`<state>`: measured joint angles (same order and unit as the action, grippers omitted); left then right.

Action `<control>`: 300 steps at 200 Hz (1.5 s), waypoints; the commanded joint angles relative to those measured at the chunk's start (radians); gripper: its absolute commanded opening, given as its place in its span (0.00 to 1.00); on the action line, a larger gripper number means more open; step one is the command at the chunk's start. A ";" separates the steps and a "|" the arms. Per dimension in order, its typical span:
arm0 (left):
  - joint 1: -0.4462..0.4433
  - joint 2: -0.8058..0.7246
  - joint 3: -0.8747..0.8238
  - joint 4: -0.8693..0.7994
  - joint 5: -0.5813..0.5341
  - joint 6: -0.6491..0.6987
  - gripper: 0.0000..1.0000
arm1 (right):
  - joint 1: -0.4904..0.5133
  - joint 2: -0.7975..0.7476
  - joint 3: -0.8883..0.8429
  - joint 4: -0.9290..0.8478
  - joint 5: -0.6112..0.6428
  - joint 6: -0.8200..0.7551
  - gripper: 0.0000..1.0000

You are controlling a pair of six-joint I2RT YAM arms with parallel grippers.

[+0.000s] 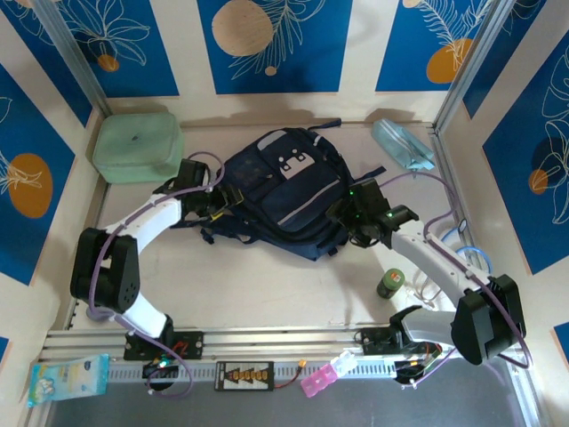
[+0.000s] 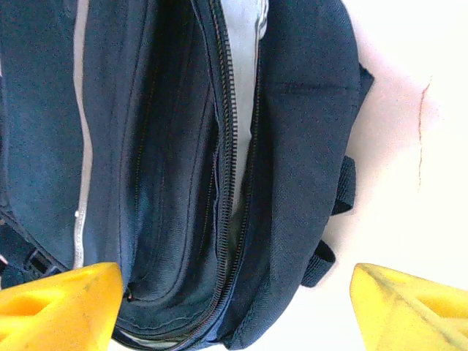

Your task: Pack books, pencil case, and school supplies into a backpack

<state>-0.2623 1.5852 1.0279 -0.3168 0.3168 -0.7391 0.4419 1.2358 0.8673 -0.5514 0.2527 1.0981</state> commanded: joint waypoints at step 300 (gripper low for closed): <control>-0.037 -0.164 -0.043 0.062 0.149 -0.146 0.00 | -0.114 0.342 0.285 0.009 -0.039 -0.342 0.55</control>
<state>-0.2737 1.4521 0.9714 -0.3000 0.3672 -0.8478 0.3145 1.6863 1.1137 -0.4076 0.1272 0.8143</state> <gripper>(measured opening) 0.045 0.519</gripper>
